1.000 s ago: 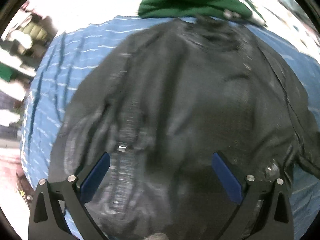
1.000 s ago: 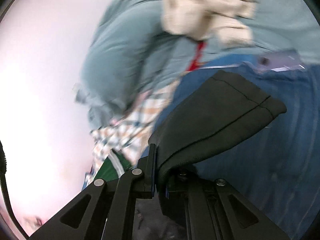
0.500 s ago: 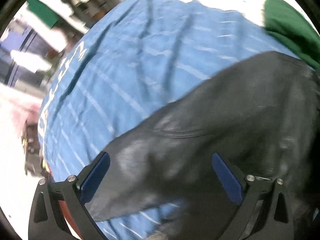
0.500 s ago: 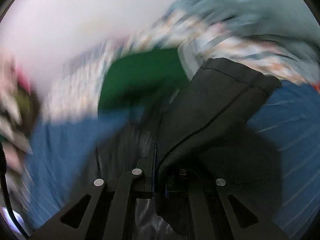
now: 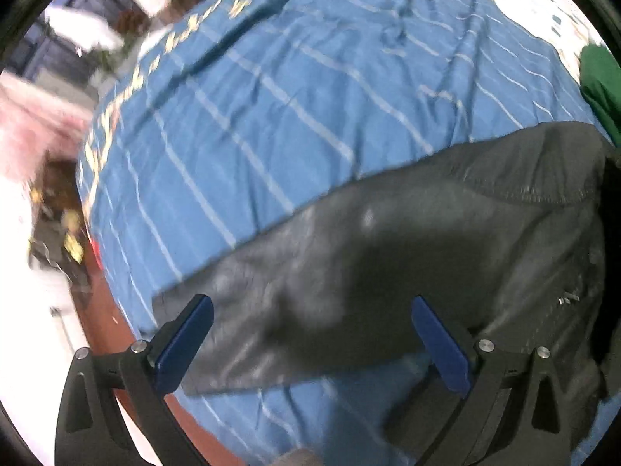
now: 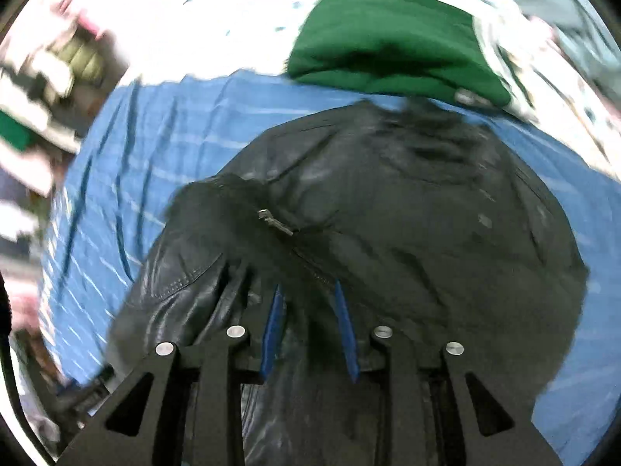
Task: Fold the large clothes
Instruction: 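Lift the sleeve with the right gripper and fold it across the jacket front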
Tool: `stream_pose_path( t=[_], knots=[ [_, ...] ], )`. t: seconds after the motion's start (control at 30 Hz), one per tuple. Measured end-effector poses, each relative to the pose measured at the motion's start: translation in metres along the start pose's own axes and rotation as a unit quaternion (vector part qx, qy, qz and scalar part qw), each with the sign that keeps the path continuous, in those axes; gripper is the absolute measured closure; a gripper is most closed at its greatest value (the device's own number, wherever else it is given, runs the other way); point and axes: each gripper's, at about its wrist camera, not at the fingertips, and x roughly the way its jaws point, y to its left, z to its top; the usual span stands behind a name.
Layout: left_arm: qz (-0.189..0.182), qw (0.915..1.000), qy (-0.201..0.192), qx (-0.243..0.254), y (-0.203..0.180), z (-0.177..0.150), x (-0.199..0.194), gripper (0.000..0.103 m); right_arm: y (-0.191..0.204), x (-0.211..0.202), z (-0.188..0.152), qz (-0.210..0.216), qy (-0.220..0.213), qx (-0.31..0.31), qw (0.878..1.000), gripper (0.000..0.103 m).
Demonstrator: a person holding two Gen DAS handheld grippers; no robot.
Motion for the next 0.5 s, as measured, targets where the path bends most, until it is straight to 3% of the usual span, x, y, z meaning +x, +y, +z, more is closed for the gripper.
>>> stream_pose_path(
  t=[0.13,0.27,0.33,0.43,0.5],
  knots=[
    [-0.044,0.994,0.055,-0.083,0.029,-0.033,0.018,0.0,-0.05,-0.003,0.004,0.007,-0.001,0.049,0.999,0.073],
    [-0.104,0.9719,0.106,-0.182,0.053,-0.07,0.04,0.0,-0.067,0.021,0.004,0.051,0.054,0.063,0.995,0.073],
    [-0.154,0.9498,0.127,-0.241,0.062,-0.086,0.057,0.0,-0.072,0.029,-0.002,0.079,0.072,0.081,0.991,0.073],
    [-0.212,0.9159,0.122,-0.318,0.074,-0.098,0.077,0.0,-0.07,0.034,-0.01,0.096,0.082,0.076,0.989,0.073],
    [-0.221,0.9033,0.108,-0.351,0.081,-0.098,0.086,0.0,-0.069,0.037,-0.016,0.101,0.091,0.071,0.988,0.073]
  ],
)
